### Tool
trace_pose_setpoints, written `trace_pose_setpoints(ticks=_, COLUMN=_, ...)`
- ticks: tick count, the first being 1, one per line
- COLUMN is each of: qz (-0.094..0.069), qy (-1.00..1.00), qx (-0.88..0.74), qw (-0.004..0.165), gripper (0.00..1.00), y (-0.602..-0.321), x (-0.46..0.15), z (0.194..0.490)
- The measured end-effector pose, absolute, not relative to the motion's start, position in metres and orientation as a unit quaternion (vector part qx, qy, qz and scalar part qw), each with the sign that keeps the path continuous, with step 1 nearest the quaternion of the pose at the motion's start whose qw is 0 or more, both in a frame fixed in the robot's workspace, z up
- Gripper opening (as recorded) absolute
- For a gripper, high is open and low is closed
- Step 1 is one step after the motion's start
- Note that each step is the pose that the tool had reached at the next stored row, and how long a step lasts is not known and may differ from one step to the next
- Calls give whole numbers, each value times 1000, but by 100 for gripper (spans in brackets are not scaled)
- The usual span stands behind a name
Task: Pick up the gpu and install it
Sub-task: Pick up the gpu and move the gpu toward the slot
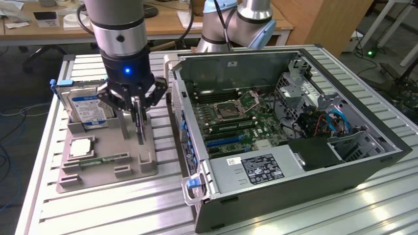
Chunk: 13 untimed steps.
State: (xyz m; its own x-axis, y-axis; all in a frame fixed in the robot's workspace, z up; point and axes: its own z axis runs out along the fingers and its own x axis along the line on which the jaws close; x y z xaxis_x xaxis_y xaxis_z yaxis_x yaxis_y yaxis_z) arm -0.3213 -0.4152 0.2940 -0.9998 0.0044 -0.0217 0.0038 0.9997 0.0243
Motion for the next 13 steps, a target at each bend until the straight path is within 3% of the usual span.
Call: trace_pose_setpoints(ticks=13, qz=12, qy=1000, qx=2, qw=11, gripper=27, y=-415, x=-321, z=306)
